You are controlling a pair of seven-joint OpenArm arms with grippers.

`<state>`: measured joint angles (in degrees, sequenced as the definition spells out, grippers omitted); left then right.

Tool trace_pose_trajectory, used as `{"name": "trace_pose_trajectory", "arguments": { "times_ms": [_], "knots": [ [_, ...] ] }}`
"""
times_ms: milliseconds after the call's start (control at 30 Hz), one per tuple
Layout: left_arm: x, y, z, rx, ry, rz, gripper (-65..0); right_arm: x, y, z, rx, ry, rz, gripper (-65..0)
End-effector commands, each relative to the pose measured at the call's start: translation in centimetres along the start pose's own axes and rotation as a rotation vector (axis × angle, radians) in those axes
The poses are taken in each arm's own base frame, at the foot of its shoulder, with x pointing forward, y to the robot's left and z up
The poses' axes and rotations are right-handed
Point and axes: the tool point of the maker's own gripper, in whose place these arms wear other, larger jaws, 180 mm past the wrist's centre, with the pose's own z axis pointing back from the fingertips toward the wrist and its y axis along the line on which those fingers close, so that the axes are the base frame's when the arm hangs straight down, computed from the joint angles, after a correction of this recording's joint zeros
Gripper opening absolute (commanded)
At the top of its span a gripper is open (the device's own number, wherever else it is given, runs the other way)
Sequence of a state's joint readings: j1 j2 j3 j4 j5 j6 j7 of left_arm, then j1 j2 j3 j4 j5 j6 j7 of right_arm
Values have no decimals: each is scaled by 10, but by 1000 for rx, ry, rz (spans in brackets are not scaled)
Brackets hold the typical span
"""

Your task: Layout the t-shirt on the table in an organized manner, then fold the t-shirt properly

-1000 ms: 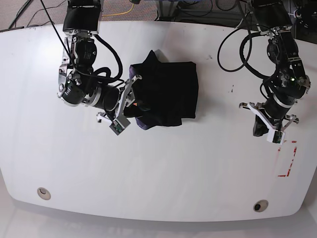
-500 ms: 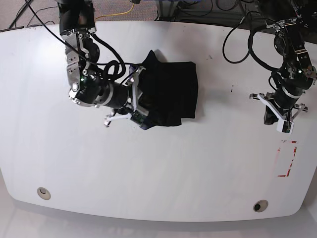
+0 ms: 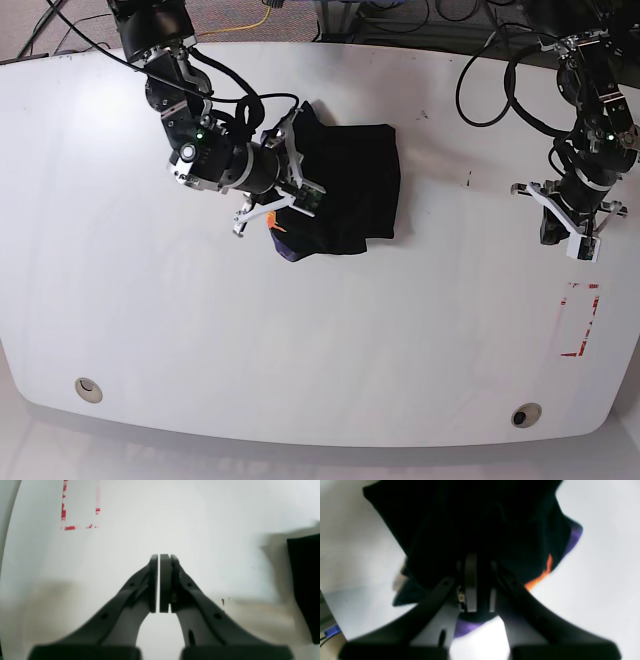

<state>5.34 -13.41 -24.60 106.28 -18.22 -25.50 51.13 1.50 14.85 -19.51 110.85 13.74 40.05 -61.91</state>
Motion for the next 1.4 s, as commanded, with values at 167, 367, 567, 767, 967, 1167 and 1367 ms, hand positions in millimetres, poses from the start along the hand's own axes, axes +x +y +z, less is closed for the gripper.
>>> {"name": "trace_pose_trajectory", "arguments": {
  "times_ms": [167,367,567,767,967,1167,1367],
  "knots": [
    [15,5,4,10,-49,-13,-650,2,-9,4,-42,0,25,-588],
    [7,3,5,7,-30,-13,-650,-10,-29,13,-90,16,-6,-588],
    [7,3,5,7,-30,-13,-650,-13,-32,14,-102,24,-9,-588],
    [1,2,6,5,-15,-12,-650,-15,-24,12,-80,24,-20,-588],
    [1,2,6,5,-15,-12,-650,-4,-4,3,-33,3,-5,-588],
    [-5,2,7,3,-3,-12,-650,19,23,-8,33,-40,29,-588],
    [-5,1,7,2,-3,-12,-650,63,37,-14,63,-142,18,-588]
  ]
}}
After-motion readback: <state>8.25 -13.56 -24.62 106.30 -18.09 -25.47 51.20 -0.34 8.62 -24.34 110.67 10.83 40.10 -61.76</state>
